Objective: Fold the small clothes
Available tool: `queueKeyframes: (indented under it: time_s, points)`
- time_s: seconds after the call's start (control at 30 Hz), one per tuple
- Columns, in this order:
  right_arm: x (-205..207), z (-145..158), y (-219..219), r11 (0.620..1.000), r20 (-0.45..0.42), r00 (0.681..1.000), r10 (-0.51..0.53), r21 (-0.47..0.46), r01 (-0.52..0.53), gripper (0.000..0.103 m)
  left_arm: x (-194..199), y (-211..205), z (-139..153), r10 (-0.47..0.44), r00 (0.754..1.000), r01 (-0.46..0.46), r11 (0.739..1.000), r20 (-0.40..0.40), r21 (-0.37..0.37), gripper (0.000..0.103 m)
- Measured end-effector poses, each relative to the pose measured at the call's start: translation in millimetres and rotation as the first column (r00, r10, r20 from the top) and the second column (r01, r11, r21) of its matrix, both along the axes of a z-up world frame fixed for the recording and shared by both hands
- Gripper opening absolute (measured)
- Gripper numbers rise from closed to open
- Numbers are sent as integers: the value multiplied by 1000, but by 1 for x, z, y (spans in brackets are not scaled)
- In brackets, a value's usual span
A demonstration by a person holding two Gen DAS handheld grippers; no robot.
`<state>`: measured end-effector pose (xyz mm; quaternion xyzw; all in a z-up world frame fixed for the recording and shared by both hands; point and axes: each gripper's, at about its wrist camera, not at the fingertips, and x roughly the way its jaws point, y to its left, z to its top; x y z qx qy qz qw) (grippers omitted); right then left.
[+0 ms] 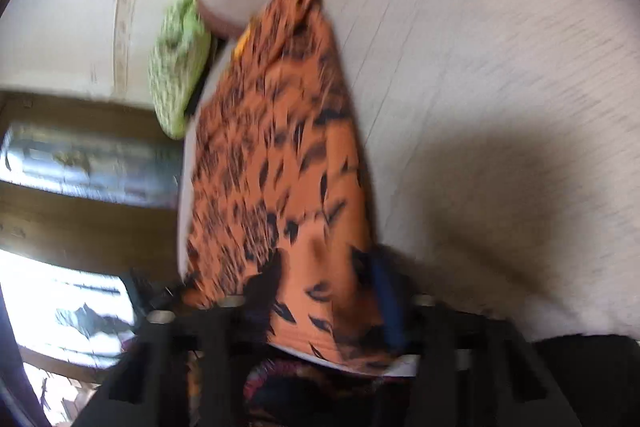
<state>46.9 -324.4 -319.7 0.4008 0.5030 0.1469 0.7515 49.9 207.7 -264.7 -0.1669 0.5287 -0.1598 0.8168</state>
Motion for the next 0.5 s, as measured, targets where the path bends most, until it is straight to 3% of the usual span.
queueKeyframes:
  time_s: [0.1, 0.2, 0.23, 0.3, 0.33, 0.4, 0.5]
  points:
    - [-1, 7, 25, 996, 17, 997, 76, -37, -75, 18, 2, -2, 7, -20, 1000, 20, 1000, 17, 1, 9]
    - [3, 20, 36, 990, 35, 994, 100, -99, -96, 16, 12, -3, 0, -12, 999, 14, 998, -43, 55, 17]
    - [7, 18, 36, 987, 12, 995, 96, -131, -94, 18, 17, -3, -7, -12, 997, 15, 999, -81, 35, 24]
    - [17, 3, 34, 984, -83, 992, 98, -139, -109, 21, 18, -1, -7, -19, 998, 19, 1000, -66, 2, 26]
    - [19, 0, 34, 986, -93, 991, 95, -129, -107, 20, 18, -3, -6, -28, 998, 29, 1000, -60, 10, 25]
    - [20, 7, 38, 979, -81, 991, 106, -164, -118, 20, 18, -5, -2, -42, 998, 43, 999, -43, 12, 8]
    - [22, 28, 49, 973, -46, 988, 148, -169, -154, 10, 23, -6, 10, -59, 998, 58, 998, -15, -30, 8]
